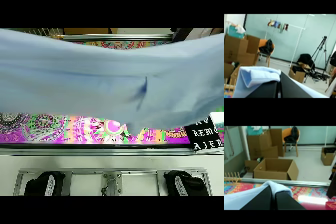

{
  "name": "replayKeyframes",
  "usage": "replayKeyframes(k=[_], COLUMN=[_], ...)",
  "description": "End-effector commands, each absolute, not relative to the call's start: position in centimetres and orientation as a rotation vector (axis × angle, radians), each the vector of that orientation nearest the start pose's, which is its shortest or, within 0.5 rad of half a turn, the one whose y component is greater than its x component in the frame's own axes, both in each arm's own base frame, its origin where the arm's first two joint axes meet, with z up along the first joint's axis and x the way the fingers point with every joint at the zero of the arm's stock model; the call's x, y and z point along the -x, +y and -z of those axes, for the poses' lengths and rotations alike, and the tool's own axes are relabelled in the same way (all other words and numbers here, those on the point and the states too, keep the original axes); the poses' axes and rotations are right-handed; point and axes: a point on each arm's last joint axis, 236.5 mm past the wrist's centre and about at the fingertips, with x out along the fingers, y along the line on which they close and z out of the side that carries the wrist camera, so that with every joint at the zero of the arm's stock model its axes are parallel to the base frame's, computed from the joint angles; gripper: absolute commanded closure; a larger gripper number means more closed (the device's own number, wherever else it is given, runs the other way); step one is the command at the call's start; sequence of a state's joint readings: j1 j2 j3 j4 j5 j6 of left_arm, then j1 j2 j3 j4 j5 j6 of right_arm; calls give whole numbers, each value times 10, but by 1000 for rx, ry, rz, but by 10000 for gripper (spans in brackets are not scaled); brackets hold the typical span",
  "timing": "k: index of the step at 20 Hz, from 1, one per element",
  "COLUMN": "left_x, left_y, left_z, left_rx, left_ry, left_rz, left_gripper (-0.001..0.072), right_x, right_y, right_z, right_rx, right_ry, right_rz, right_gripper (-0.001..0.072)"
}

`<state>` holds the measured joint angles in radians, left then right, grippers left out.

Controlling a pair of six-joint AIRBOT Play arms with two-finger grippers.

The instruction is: Fold the clothes and pants, and hang the long-sleeved shirts on hangers.

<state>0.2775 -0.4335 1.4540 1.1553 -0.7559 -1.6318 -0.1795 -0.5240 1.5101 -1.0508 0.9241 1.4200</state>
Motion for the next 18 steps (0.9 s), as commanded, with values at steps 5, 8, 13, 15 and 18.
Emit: replayKeyframes(k=[5, 8, 13, 15, 18], left_x=[-301, -378, -468, -497, -530], left_y=[1, -3, -15, -14, -12], left_z=[-381, -253, -71, -24, 15], left_rx=[433, 515, 572, 595, 602], left_ry=[150, 483, 866, 956, 1024], left_rz=[45, 44, 2, -14, -18], left_gripper=[702, 701, 701, 701, 701], right_x=[-284, -348, -431, -457, -496], right_y=[43, 35, 20, 17, 14], right_z=[-374, -278, -102, -50, -12], right_rx=[-293, -338, -435, -461, -479], right_ry=[368, 709, 1154, 1214, 1173], right_rz=[-188, -182, -157, -137, -106], right_gripper=[695, 695, 695, 694, 694])
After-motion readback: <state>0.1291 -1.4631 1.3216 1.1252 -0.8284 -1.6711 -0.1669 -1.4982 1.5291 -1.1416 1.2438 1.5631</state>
